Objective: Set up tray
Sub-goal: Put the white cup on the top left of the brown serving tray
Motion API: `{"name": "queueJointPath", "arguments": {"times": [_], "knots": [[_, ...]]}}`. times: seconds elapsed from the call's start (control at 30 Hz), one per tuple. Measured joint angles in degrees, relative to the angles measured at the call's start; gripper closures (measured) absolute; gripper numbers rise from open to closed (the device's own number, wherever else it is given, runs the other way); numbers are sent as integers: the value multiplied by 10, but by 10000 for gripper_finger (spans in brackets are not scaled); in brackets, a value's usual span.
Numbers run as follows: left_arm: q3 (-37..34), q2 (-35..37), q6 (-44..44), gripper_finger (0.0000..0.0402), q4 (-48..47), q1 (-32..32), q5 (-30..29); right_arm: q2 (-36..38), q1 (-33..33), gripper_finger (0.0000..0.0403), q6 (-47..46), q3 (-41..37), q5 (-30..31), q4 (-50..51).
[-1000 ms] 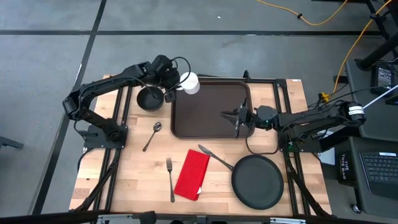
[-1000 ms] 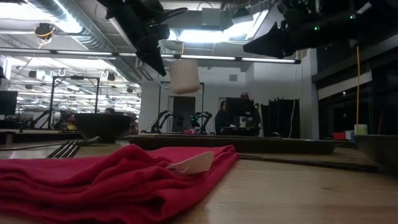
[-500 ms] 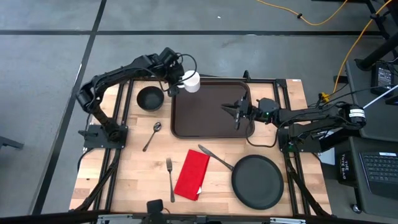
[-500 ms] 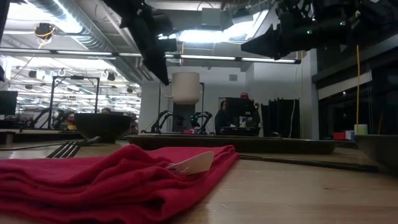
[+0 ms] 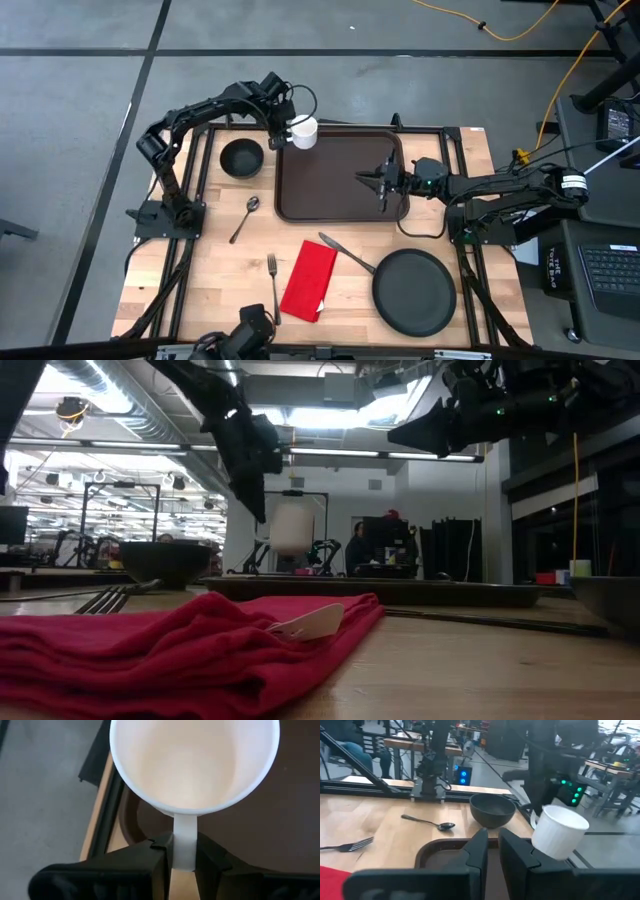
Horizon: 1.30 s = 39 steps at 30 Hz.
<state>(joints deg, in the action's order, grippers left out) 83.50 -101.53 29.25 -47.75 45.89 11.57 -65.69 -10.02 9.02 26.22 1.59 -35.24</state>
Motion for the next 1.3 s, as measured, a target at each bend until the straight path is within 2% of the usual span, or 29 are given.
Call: {"name": "queueJointPath", "arguments": {"times": [0.4, 1.03, 1.2, 1.3], "knots": [[0, -57, 19, 356, 30, 0, 0, 0, 0, 351, -29, 0, 0, 11], [-16, -58, 16, 356, 51, 0, -2, 0, 1, 351, -29, 0, -1, 38], [-35, -58, 16, 356, 67, 0, -33, 0, 1, 351, -28, 0, -2, 38], [-39, -58, 16, 356, 78, 0, -31, 0, 1, 351, -28, 0, -2, 38]]}}
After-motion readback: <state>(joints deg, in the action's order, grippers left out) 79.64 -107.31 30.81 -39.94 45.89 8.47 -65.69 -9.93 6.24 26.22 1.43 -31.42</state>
